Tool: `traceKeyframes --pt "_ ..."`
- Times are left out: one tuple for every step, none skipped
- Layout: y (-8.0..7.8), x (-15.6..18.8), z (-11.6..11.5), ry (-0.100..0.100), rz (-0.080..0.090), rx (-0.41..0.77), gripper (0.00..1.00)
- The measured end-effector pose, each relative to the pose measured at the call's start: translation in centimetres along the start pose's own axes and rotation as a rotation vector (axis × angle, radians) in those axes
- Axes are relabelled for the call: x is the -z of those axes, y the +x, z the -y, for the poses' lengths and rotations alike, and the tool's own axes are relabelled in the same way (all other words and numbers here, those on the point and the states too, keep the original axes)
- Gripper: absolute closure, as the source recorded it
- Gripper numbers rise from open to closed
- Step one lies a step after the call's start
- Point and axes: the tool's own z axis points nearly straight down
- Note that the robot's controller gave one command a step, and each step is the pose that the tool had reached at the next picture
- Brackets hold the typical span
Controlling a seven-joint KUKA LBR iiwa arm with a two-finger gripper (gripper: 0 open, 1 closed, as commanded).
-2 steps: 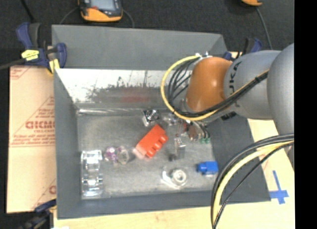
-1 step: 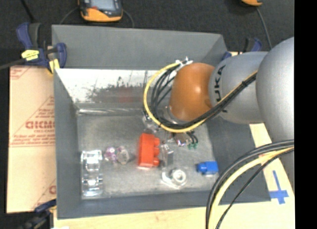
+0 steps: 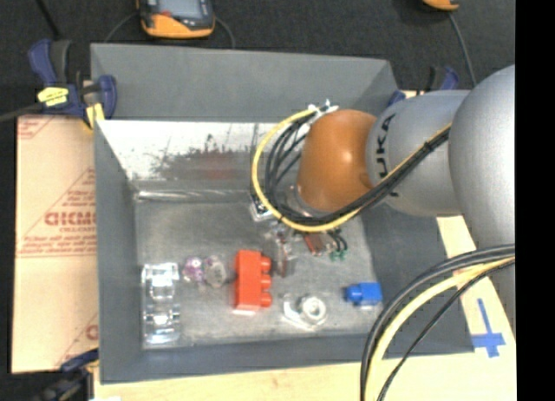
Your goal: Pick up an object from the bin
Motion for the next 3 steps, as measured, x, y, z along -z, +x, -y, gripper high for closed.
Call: traceKeyframes --pt "7.6 12.4 -1.2 0.001 0.004 -0.042 1.0" --pt "9.9 6.1 2.2 -0.001 -0.008 -0.1 1.0" --pt "9.7 6.4 2.1 0.0 -0.001 -0.096 0.0"
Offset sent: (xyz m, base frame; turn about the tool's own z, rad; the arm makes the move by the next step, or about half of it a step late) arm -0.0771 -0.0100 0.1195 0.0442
